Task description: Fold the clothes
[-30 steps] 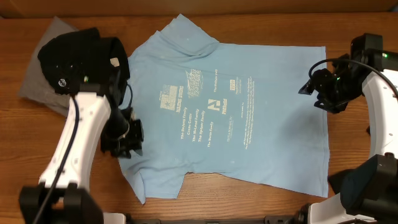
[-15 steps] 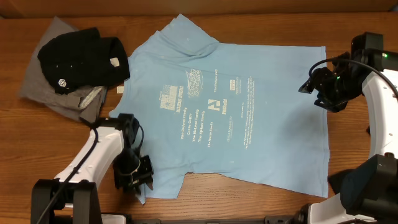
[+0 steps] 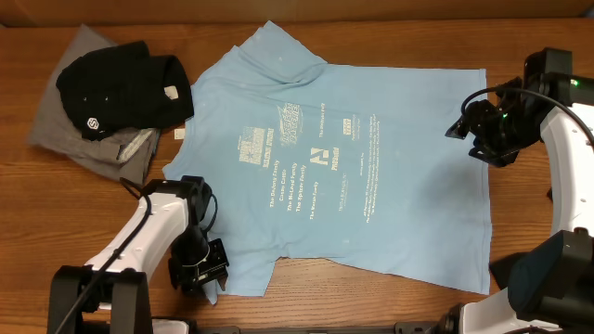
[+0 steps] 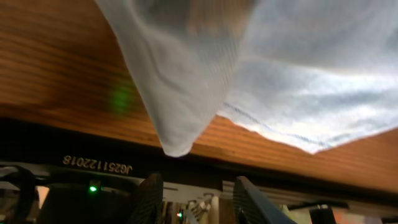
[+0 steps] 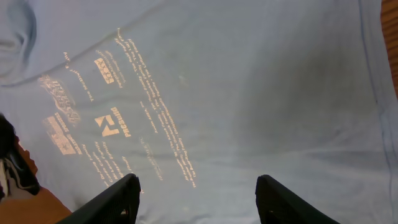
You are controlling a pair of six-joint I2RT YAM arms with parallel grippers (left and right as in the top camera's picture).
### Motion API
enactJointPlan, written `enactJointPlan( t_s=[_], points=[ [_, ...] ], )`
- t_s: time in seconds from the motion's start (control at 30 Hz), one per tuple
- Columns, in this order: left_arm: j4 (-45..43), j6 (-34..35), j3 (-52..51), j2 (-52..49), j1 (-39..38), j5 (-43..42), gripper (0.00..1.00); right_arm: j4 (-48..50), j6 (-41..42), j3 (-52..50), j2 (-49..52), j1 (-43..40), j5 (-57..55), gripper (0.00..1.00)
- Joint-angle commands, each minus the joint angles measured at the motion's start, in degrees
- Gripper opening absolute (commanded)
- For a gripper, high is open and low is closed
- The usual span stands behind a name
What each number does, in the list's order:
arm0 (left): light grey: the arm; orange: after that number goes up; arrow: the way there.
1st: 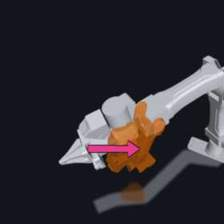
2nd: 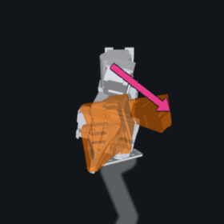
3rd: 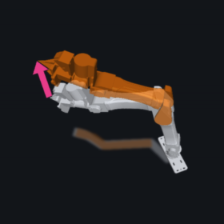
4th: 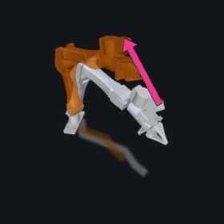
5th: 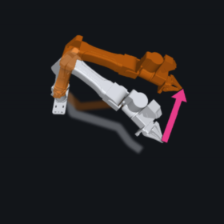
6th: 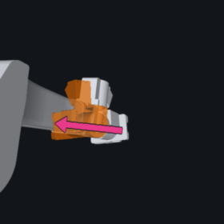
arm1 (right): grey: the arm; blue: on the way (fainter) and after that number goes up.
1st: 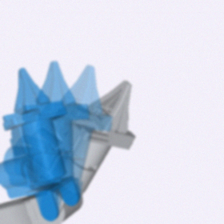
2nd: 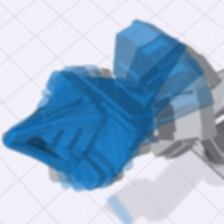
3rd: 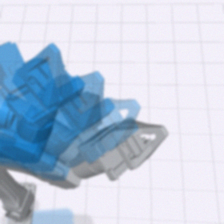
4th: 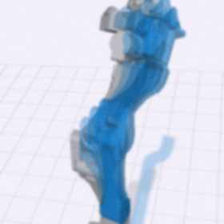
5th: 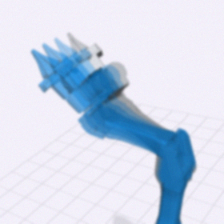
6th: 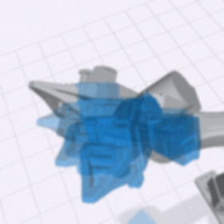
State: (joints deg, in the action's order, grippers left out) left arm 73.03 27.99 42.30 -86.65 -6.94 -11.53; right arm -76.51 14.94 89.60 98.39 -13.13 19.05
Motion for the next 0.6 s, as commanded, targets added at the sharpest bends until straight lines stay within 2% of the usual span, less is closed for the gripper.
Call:
enactJointPlan(
  t_s=[0.0, 0.17, 0.3, 0.47, 0.57],
  points=[
    [-0.22, 4.48, -1.11, 0.11, -1.53, 3.10, 0.40, 0.11, -0.44, 0.35, -1.40, 0.02, -0.11, 0.63],
    [-4.04, 6.49, -3.69, 0.11, -3.43, 3.06, 0.40, 0.15, -0.42, 0.35, -1.40, 0.02, -0.13, 0.63],
    [-3.82, 6.93, -4.33, 0.11, -3.69, 3.04, 0.39, 0.13, -0.42, 0.35, -1.40, 0.02, -0.15, 0.63],
    [-3.96, 7.04, -4.37, 0.11, -3.69, 5.20, 0.28, 0.13, -0.39, 0.35, -1.40, 0.02, -1.07, 0.63],
    [-4.87, 7.13, -4.42, 0.11, -3.69, 5.79, 0.24, 0.13, -0.39, 0.35, -1.40, 0.02, -1.16, 0.63]
  ],
)
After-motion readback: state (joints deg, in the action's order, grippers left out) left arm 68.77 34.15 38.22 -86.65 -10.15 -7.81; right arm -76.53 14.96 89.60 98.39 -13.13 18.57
